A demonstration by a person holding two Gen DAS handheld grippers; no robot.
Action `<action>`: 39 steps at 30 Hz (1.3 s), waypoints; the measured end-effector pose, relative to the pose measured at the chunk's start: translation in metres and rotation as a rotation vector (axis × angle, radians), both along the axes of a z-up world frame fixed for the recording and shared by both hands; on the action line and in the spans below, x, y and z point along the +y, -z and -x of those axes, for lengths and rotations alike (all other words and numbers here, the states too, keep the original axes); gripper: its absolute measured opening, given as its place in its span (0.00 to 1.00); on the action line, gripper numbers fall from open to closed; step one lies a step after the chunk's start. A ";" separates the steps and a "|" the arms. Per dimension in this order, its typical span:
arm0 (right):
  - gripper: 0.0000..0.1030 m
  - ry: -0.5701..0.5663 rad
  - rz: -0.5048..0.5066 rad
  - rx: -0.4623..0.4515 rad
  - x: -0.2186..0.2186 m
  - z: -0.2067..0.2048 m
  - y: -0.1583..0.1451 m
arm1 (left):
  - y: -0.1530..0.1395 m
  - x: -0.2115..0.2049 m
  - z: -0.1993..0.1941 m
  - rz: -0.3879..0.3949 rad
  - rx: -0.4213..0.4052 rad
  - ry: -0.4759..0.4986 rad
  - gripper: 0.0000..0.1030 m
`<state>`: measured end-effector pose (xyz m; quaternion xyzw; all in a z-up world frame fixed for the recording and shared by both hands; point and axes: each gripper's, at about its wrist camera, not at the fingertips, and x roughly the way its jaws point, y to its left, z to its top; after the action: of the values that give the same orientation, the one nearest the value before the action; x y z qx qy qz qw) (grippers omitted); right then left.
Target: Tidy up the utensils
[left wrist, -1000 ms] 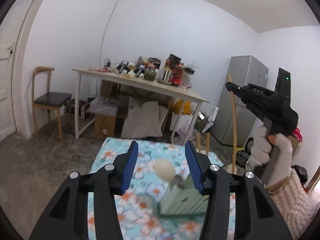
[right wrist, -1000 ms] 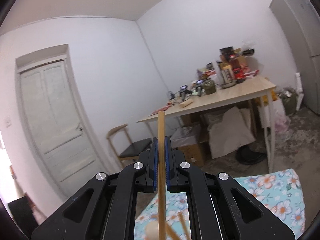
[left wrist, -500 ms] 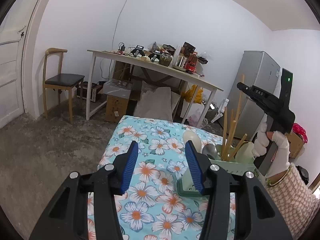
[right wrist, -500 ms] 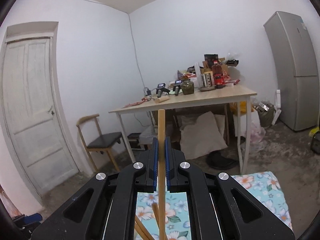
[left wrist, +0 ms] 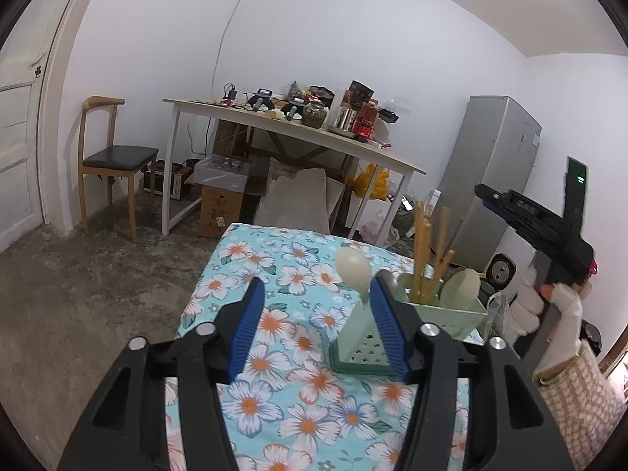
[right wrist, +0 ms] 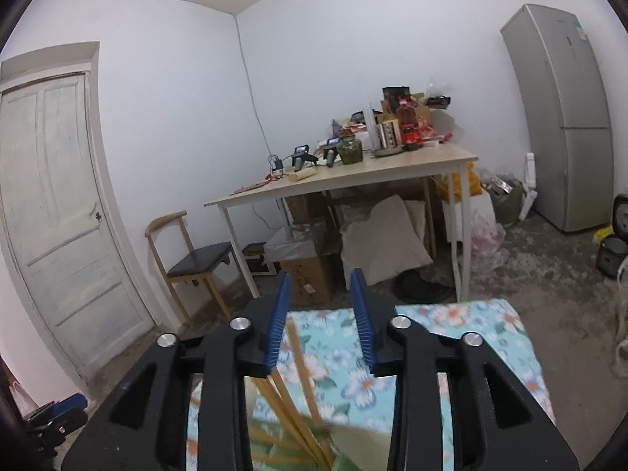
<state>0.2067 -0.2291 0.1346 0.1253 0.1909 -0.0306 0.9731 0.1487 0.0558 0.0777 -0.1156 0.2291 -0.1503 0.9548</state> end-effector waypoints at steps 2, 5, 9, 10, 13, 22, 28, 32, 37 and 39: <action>0.41 0.005 -0.003 -0.006 -0.003 0.020 -0.004 | -0.002 -0.007 0.006 -0.013 -0.001 0.003 0.62; 0.55 0.001 -0.014 -0.005 -0.004 0.047 -0.008 | -0.006 -0.017 0.017 -0.039 -0.007 -0.032 0.77; 0.78 -0.012 0.006 0.053 0.001 0.085 -0.003 | -0.012 -0.032 0.037 -0.077 -0.031 -0.104 0.95; 0.82 -0.010 0.019 0.085 0.004 0.091 0.002 | -0.013 -0.035 0.039 -0.087 -0.033 -0.113 0.95; 0.89 -0.015 0.059 0.180 0.011 0.105 0.017 | -0.013 -0.053 0.047 -0.139 -0.014 -0.119 0.95; 0.93 0.047 0.110 0.320 0.025 0.139 0.047 | -0.004 -0.088 0.055 -0.192 0.071 -0.107 0.95; 0.93 0.095 0.141 0.372 0.027 0.146 0.052 | 0.009 -0.102 0.054 -0.233 0.142 -0.114 0.95; 0.92 0.128 0.135 0.379 0.024 0.149 0.055 | 0.015 -0.108 0.051 -0.233 0.175 -0.094 0.95; 0.93 0.149 0.119 0.405 0.017 0.148 0.059 | 0.020 -0.120 0.049 -0.261 0.196 -0.047 0.95; 0.93 0.152 0.108 0.420 0.014 0.147 0.062 | 0.022 -0.122 0.048 -0.264 0.205 -0.038 0.95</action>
<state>0.0595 -0.2150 0.0728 0.0778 0.3775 -0.1393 0.9122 0.1003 -0.0665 0.0554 -0.0079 0.3407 -0.0884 0.9360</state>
